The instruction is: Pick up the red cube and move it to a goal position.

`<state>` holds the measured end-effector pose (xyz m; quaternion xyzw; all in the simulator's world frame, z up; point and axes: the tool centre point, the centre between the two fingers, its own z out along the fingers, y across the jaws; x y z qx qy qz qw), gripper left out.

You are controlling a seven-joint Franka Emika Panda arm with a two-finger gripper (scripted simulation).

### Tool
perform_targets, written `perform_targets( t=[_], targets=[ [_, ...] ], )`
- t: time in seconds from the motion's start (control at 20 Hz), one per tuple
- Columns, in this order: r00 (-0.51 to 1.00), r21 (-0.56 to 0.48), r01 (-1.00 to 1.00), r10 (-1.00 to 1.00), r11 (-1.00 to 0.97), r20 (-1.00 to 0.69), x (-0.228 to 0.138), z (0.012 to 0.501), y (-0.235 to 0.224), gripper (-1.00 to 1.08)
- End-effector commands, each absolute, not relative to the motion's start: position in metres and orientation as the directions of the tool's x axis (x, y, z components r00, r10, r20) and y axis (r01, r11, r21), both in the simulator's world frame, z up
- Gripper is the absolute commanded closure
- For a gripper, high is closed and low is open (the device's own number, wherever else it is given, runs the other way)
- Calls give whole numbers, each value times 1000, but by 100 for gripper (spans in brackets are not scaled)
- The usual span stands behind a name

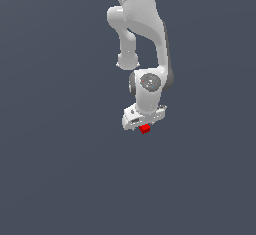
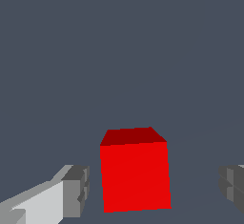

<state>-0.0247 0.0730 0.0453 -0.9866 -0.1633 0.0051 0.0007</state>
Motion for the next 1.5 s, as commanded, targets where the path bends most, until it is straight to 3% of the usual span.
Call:
perform_targets(
  t=[0.0,0.35,0.4,1.45],
  targets=[
    [935,-3,354,354,-935,-4,-26,33,79,-92],
    [922,-1,386,386,-922,0,-27,20,85,-92],
    [922,-1,386,386,-922,0,-27,20,85,108],
    [923,0,386,386,-923,0,-38,45,76,108]
  ],
)
